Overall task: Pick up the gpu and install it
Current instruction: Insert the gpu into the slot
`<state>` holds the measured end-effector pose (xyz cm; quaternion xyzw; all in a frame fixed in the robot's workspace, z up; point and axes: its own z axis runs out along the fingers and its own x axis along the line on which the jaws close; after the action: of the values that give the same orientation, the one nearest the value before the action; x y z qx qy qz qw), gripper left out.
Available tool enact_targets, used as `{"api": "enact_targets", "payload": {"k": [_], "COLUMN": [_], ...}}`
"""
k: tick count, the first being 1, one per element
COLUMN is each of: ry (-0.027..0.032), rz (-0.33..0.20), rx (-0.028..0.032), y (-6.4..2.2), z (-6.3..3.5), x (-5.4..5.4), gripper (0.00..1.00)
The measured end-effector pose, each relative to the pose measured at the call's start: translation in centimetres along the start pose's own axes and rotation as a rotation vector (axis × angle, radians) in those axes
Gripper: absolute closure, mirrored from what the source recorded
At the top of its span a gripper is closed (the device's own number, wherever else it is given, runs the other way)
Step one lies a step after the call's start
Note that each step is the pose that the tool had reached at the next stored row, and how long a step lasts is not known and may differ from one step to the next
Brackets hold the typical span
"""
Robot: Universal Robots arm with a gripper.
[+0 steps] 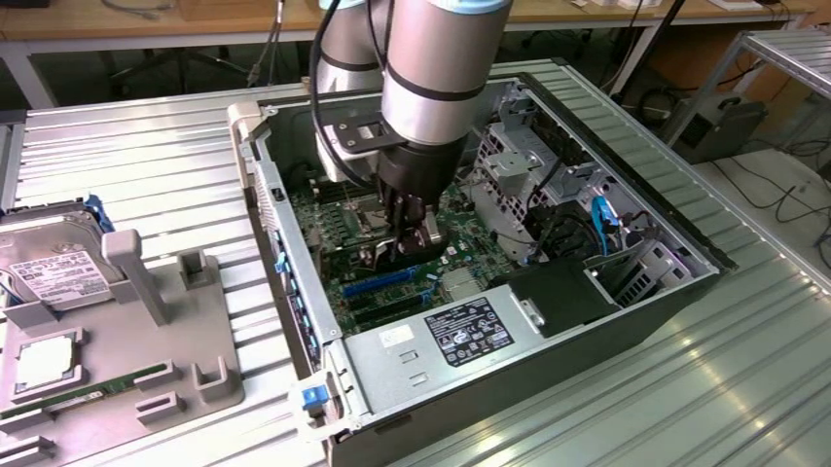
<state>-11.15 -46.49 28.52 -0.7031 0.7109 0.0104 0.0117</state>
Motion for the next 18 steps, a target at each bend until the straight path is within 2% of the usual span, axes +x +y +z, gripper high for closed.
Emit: {"api": "enact_targets", "payload": {"k": [6,11,18], "ry": [0.0014,0.0052,0.0056], "rz": [0.0,0.0,0.0], "rx": [0.0001,0.0002,0.0003], "y": [0.33,0.42,0.45], "z": [0.2,0.45,1.18], "x": [0.0,0.0,0.0], "gripper": [0.74,0.74,0.74]}}
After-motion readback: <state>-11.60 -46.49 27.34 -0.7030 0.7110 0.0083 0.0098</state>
